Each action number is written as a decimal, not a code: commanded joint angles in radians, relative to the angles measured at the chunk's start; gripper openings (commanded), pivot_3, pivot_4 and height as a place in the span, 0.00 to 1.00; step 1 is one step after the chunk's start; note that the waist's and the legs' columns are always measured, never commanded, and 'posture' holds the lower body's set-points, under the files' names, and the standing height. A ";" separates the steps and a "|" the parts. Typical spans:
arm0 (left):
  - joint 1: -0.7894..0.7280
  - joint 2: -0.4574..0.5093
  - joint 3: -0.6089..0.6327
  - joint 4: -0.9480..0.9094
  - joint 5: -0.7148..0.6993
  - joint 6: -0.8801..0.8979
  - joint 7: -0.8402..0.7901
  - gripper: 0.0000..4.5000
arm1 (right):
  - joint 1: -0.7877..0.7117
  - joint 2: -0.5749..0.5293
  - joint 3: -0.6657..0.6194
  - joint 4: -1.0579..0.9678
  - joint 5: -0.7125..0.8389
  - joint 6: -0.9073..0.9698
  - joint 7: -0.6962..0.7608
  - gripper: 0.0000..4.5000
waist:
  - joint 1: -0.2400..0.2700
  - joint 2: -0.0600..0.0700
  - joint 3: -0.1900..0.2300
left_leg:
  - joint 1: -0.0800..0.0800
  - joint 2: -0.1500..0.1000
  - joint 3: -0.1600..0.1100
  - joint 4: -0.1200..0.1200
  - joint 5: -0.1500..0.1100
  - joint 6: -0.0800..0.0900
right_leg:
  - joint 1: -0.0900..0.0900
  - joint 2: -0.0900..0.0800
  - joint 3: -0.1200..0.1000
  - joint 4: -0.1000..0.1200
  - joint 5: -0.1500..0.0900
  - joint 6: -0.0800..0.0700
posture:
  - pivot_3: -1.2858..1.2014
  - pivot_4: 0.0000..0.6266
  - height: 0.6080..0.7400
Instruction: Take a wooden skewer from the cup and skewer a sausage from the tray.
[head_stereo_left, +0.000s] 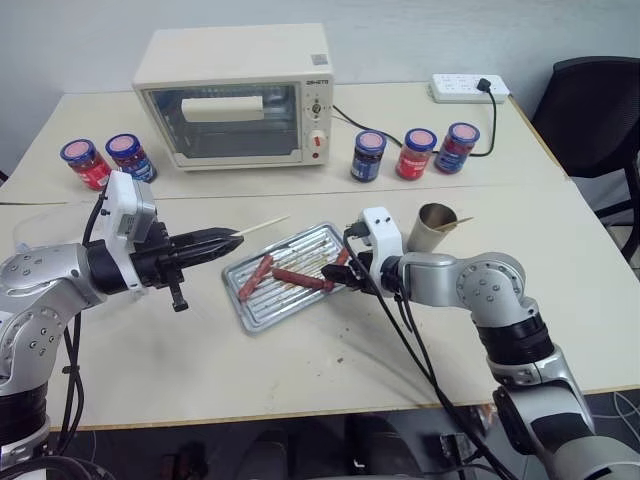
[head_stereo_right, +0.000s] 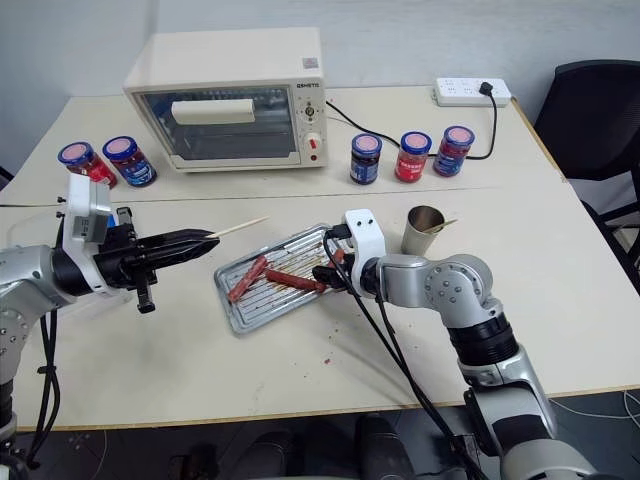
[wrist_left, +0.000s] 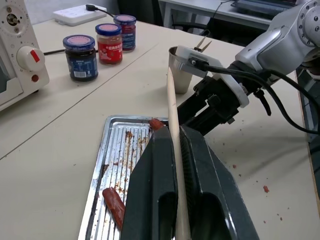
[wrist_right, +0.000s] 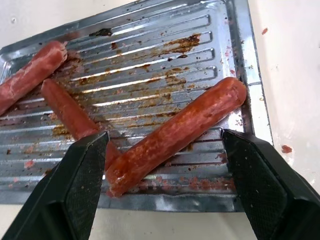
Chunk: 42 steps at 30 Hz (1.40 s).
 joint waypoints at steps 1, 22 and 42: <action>-0.017 0.013 0.016 -0.030 -0.014 -0.011 0.004 0.00 | -0.013 0.032 -0.037 -0.002 -0.056 0.021 0.032 0.79 | -0.001 0.000 0.000 | 0.000 0.000 0.000 0.000 0.000 0.000 | 0.000 0.000 0.000 0.000 0.000 0.000 | 0.52 0.24 1.00; -0.042 0.006 0.000 -0.011 -0.004 -0.021 0.005 0.00 | -0.001 0.055 0.076 -0.086 -0.396 0.039 0.295 0.44 | -0.002 0.000 0.000 | 0.000 0.000 0.000 0.000 0.000 0.000 | 0.000 0.000 0.000 0.001 0.000 0.000 | 0.52 0.24 1.00; -0.054 0.004 -0.010 0.001 0.004 -0.032 0.003 0.00 | 0.020 0.036 0.208 -0.092 -0.723 -0.121 0.519 0.27 | -0.002 0.000 0.000 | 0.000 -0.001 0.000 0.000 0.000 -0.001 | -0.001 0.000 0.000 0.001 0.000 0.000 | 0.52 0.24 1.00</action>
